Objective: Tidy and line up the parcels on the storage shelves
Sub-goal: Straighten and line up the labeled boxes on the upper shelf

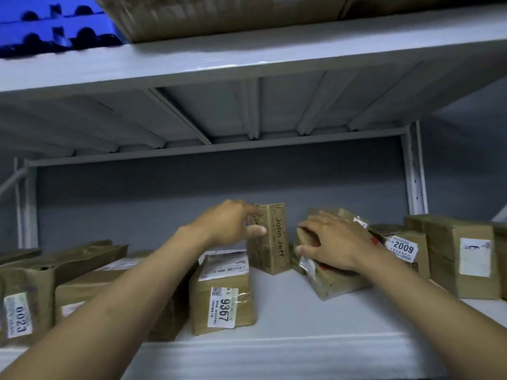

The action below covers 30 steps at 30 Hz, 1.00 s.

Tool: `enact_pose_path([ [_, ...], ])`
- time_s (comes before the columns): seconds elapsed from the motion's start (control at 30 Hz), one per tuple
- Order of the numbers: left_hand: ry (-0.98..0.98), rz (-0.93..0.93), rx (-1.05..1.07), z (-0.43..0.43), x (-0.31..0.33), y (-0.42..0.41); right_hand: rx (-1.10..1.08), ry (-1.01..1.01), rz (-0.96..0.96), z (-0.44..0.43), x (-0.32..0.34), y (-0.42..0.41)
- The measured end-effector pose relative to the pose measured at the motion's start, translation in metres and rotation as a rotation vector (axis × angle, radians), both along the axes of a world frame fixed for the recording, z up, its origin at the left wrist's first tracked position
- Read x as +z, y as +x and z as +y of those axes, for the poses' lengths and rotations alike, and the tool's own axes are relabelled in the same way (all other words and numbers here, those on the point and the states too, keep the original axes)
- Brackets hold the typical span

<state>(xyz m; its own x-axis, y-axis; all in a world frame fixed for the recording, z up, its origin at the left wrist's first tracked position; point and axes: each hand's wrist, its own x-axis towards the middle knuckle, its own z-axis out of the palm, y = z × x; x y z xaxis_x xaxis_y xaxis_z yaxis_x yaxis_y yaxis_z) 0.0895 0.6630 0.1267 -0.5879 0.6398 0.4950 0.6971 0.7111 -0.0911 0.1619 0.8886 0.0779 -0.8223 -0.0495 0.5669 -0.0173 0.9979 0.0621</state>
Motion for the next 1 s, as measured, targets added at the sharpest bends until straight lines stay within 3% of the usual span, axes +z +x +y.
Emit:
enact_pose_path([
  [0.23, -0.202, 0.050, 0.171, 0.064, 0.029, -0.062, 0.145, -0.123, 0.037, 0.024, -0.014, -0.024],
  [0.33, -0.270, -0.042, 0.192, 0.073, 0.031, -0.074, 0.208, -0.177, 0.052, 0.032, -0.020, -0.031],
  [0.47, -0.217, -0.115, 0.172, 0.077, 0.028, -0.077, 0.242, -0.192, 0.070, 0.037, -0.021, -0.033],
  [0.77, -0.260, 0.140, 0.317, 0.056, 0.024, -0.057, 0.277, -0.211, 0.091, 0.040, -0.025, -0.026],
  [0.87, -0.157, 0.256, 0.346, 0.040, 0.019, -0.041, 0.311, -0.261, 0.098, 0.040, -0.025, -0.023],
  [1.0, 0.152, 0.285, 0.302, 0.021, 0.008, -0.011, 0.379, -0.428, 0.162, 0.035, -0.023, -0.012],
])
